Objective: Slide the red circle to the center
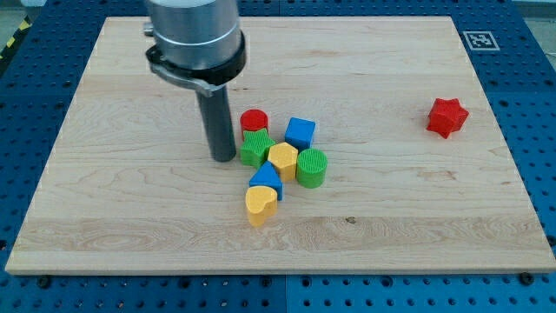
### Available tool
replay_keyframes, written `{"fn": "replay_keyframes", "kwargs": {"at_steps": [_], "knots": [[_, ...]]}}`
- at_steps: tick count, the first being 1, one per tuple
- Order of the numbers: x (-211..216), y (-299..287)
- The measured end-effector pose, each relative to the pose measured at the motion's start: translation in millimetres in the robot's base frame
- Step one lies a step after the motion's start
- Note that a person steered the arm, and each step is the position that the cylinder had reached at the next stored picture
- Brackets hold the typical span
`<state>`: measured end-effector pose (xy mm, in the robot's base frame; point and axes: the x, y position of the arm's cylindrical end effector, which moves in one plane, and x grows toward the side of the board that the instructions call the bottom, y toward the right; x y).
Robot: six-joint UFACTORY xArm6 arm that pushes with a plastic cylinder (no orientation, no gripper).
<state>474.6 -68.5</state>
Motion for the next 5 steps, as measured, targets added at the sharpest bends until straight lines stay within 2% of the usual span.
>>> {"fn": "replay_keyframes", "kwargs": {"at_steps": [2,3,5], "knots": [[-12.4,31.0],[-45.7,18.9],[-55.3,19.6]]}}
